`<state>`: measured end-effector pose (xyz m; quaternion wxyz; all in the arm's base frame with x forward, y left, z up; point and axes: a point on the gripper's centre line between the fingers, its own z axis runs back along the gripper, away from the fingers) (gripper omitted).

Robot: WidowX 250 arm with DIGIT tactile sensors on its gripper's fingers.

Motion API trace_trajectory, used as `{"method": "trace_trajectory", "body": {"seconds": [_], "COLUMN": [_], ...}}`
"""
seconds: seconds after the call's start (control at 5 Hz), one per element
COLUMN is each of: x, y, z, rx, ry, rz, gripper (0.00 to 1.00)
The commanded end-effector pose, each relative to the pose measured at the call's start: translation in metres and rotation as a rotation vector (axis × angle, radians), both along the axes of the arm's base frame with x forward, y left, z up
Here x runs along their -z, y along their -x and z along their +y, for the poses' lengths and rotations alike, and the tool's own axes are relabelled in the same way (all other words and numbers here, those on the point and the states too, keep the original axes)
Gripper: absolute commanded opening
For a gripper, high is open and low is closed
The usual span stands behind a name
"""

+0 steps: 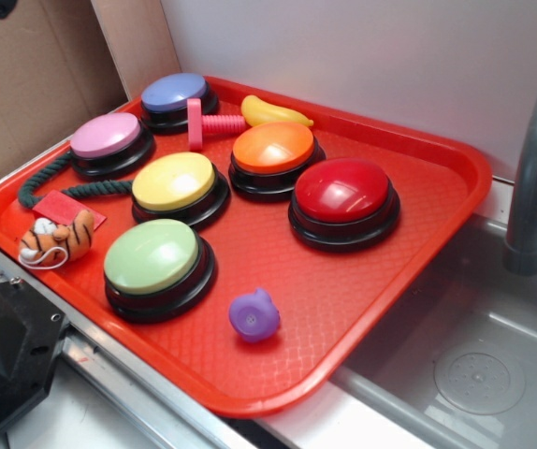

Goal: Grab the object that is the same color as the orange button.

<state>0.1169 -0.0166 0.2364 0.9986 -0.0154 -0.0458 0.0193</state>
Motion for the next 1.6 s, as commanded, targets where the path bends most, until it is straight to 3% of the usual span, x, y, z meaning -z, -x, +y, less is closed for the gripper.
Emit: {"method": "trace_trajectory", "body": {"seconds": [0.0,0.2,0.4,0.6,0.8,1.0,1.2,1.4], "x": [0.000,0.012,0.036,0.061,0.089,0.116,0.143,0.166], "y": [0.000,0.001,-0.002,-0.010,-0.013,-0.014,-0.016,-0.013], "z": [0.000,0.006,0.021,0.031,0.039,0.046,0.052,0.060], "rx": [0.000,-0.017,-0.071,-0.102,-0.113,-0.097,-0.076,-0.059], "ry": [0.000,-0.010,0.028,0.028,0.016,0.058,0.056,0.005], "rz": [0.000,-0.066,-0.113,-0.131,-0.122,-0.100,-0.073,-0.030], "gripper": [1.00,1.00,1.00,1.00,1.00,1.00,1.00,1.00]}}
